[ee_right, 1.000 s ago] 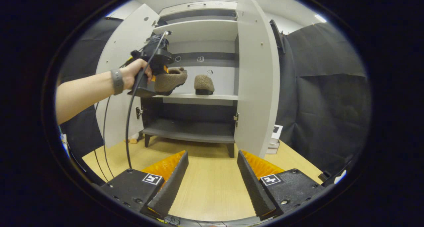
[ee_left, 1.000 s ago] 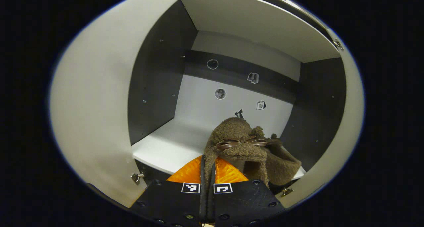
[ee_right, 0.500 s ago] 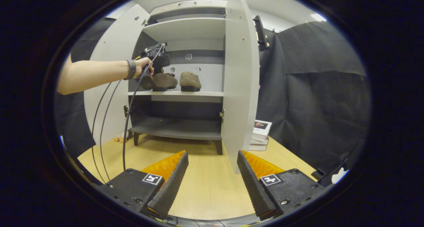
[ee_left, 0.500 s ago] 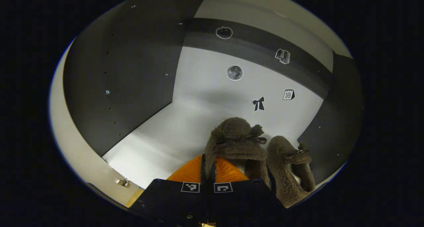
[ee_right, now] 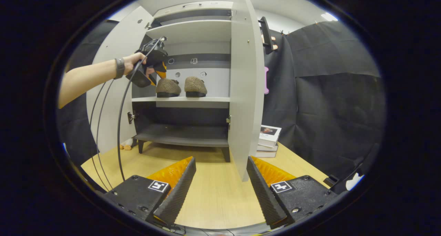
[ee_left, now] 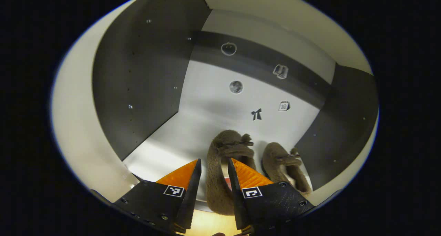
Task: Grab one shoe with the right hand and put it into the shoe cabinet, grab the other shoe with the left hand and put it into the shoe cabinet; then close the right door with the right hand and the left door with the left hand.
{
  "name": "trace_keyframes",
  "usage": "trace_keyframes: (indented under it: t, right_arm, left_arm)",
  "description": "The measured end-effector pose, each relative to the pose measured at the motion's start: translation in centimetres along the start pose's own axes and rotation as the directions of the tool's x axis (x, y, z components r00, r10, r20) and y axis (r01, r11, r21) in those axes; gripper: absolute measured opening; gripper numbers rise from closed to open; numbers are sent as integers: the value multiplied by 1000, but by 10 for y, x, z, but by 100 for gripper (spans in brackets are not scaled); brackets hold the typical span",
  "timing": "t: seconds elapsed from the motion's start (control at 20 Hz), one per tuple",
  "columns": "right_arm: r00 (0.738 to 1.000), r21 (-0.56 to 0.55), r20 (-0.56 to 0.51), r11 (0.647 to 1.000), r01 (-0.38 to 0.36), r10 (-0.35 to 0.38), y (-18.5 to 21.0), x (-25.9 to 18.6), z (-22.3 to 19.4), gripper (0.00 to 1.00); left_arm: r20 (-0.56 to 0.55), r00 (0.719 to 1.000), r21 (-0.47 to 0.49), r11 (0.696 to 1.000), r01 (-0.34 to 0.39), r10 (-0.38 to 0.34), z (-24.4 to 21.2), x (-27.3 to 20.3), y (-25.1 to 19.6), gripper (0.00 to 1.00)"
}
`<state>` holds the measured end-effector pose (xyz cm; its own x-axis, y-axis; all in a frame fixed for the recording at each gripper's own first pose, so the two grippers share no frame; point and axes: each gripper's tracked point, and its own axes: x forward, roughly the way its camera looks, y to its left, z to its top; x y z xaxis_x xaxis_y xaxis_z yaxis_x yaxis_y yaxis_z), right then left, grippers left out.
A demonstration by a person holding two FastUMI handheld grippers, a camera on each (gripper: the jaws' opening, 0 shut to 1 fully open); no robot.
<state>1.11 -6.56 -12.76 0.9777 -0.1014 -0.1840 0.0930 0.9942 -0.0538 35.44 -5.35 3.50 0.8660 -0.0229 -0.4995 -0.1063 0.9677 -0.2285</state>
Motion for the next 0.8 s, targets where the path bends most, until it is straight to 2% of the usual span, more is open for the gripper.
trace_keyframes:
  t: [0.15,0.25,0.3,0.35,0.4,0.45,0.65,0.8]
  right_arm:
    - [1000,0,-2,1000,-27,27,8,-1,0,93]
    - [999,-5,2,999,-43,43,14,2,2,93]
    - [999,-8,4,999,-52,52,17,2,4,93]
    - [998,-10,7,998,-62,62,20,1,5,93]
    - [997,-11,10,997,-70,70,23,0,7,93]
    - [997,-11,13,997,-77,77,25,1,9,93]
    - [995,-16,24,996,-93,93,31,-4,13,93]
    - [995,-5,23,995,-100,100,34,-10,13,93]
  left_arm:
    - [85,992,63,994,86,-92,-1,-52,-10,44]
    - [130,984,122,987,109,-125,-14,-83,-8,78]
    - [153,979,152,982,114,-138,-22,-99,-7,78]
    - [180,972,175,977,118,-150,-32,-114,-5,68]
    - [203,967,189,975,113,-151,-42,-127,-1,90]
    - [227,962,199,975,104,-149,-50,-139,3,80]
    - [322,939,261,965,30,-117,-79,-186,28,83]
    - [393,912,265,964,13,-120,-98,-219,43,86]
